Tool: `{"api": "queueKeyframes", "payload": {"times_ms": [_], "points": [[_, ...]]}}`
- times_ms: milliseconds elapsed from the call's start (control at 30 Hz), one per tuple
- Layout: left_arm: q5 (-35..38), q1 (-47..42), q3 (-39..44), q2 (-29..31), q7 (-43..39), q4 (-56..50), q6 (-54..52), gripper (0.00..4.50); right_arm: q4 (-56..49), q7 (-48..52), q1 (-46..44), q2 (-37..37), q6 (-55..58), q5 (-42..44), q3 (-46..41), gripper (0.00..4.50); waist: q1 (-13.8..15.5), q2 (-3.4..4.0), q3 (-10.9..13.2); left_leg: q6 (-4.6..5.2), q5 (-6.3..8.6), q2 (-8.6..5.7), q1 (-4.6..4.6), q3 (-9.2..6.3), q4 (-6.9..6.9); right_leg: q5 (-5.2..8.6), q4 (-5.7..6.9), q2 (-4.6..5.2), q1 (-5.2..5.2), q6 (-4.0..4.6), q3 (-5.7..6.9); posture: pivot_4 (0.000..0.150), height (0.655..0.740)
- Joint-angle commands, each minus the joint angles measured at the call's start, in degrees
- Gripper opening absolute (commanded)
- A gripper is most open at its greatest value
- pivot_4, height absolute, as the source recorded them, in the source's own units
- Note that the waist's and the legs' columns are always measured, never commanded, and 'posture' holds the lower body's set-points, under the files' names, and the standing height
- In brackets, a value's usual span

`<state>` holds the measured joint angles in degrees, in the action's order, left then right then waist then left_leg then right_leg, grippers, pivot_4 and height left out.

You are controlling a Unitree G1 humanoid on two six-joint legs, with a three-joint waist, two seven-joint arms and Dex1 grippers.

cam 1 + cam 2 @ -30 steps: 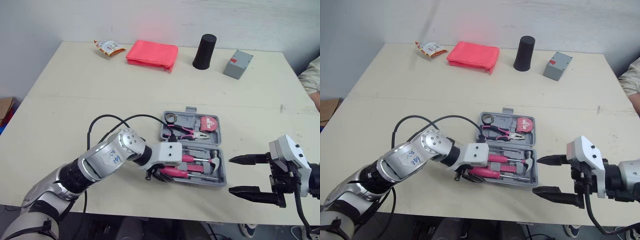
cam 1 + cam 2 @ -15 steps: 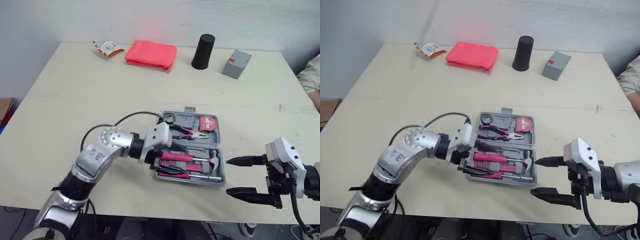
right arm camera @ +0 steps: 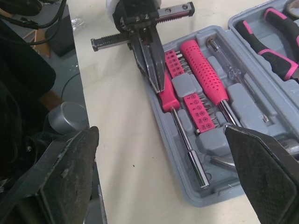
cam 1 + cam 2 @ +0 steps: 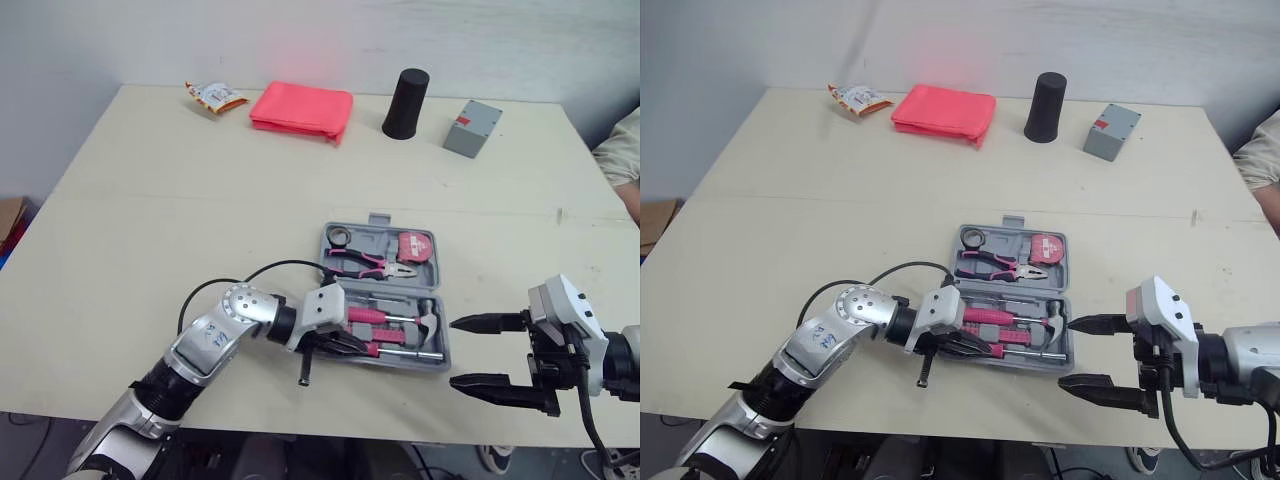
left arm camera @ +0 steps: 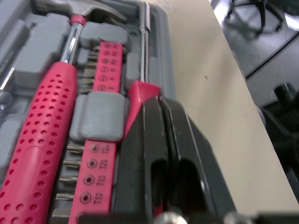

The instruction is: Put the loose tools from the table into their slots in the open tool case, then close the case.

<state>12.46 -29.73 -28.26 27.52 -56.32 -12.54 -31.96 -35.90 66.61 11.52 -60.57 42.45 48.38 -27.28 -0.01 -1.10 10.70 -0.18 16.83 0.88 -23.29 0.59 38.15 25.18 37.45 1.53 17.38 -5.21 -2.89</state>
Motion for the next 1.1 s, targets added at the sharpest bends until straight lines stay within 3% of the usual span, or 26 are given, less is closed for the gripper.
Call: {"api": "queueKeyframes", "payload": {"times_ms": [33, 267, 567, 867, 1000, 1100], "points": [[-3.7, 0.9, -3.1, 0.8, 0.9, 1.4, -1.7, 0.01, -0.6, 0.3, 0.0, -0.4, -0.2, 0.6, -1.0, 4.50, 0.0, -0.01, 0.0, 0.01, 0.00, 0.00, 0.00, 0.00, 0.01, 0.00, 0.00, 0.00, -0.01, 0.00, 0.00, 0.150, 0.7361], [-5.2, 1.2, -7.0, 3.5, -1.5, 0.4, -3.1, 0.01, -0.7, 0.2, 1.4, 0.0, 0.2, 0.6, -1.8, 4.50, -0.1, -0.04, -0.2, 0.01, 0.01, 0.01, 0.05, 0.00, 0.00, 0.00, -0.01, 0.00, -0.07, 0.00, 0.00, 0.150, 0.7361], [-2.1, -0.5, -1.5, -1.5, -0.4, 1.9, 1.1, 0.01, 0.0, 0.2, 1.7, -0.2, -0.3, -0.4, -1.4, 4.50, 0.2, 0.03, -0.2, 0.03, 0.02, -0.02, 0.05, 0.00, 0.01, 0.00, -0.02, 0.02, -0.09, 0.00, 0.00, 0.150, 0.7361], [-13.0, -0.8, -13.0, 4.6, -1.7, 3.8, -3.2, 0.01, 0.4, -0.4, 0.2, 0.2, -0.6, -0.7, 0.1, 4.50, -0.1, 0.03, -0.5, 0.01, 0.00, 0.02, 0.20, -0.01, -0.01, 0.00, -0.04, -0.03, -0.22, 0.00, 0.00, 0.150, 0.7361], [-15.9, -2.4, -16.3, 5.7, -2.7, 5.0, -3.7, 0.01, 0.5, -0.7, -0.3, 0.5, -0.8, -1.0, 0.7, 4.50, -0.2, 0.00, -1.0, 0.05, 0.10, 0.02, 1.10, -0.02, -0.33, 0.00, -0.83, -0.01, -1.18, 0.00, -0.01, 0.150, 0.7361], [-12.4, -3.6, -11.7, 3.1, -2.1, 4.2, -2.9, 0.01, 0.8, -1.0, -0.3, 0.8, -1.2, -1.6, 1.0, 4.50, -0.3, -0.19, -1.3, 0.26, 0.26, 0.04, 1.93, -0.01, -0.90, 0.00, -1.48, 0.01, -2.05, 0.00, -0.04, 0.150, 0.7361]]}}
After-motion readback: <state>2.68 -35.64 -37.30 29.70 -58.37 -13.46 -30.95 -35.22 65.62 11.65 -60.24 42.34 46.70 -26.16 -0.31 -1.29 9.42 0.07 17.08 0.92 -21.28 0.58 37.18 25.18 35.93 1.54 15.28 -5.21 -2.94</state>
